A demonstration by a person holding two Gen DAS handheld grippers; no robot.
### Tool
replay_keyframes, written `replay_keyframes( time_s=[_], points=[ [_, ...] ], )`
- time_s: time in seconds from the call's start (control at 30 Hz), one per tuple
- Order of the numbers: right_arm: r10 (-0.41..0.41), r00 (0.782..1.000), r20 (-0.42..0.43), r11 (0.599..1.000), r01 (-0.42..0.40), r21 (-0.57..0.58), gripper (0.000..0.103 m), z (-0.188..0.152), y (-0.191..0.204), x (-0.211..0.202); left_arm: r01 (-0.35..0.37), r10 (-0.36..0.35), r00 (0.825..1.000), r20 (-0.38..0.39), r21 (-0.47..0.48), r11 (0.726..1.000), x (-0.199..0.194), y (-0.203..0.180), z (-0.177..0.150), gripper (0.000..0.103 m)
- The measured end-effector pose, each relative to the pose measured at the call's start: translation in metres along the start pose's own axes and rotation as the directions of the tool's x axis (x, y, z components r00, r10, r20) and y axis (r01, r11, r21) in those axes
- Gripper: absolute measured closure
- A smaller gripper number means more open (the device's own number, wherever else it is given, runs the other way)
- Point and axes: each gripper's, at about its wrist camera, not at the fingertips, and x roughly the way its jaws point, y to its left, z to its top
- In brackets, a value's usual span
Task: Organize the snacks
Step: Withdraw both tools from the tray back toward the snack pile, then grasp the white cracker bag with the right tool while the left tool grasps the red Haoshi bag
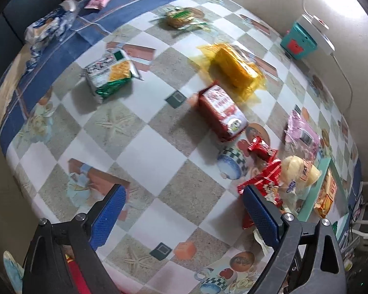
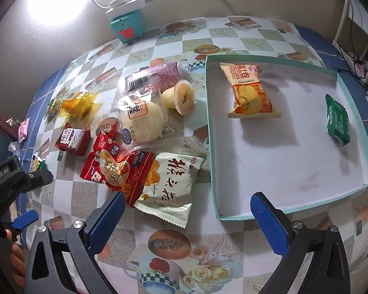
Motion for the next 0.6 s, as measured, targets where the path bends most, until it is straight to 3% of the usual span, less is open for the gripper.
replay_keyframes(
  time_s=[0.37, 0.6],
  points=[
    [-0.056, 0.998, 0.009, 0.998, 0.056, 0.028, 0.000, 0.017, -0.013, 0.009, 0.113, -0.109, 0.993, -0.040, 0.101, 0.988, 0.026, -0.049, -0.008, 0.001],
    [-0.116, 0.993, 0.000, 0.990, 0.116, 0.075, 0.000, 0.024, -0.033, 0.010, 0.120, -0.117, 0.993, -0.032, 0.164, 0.979, 0.036, -0.077, -0.011, 0.001]
  ],
)
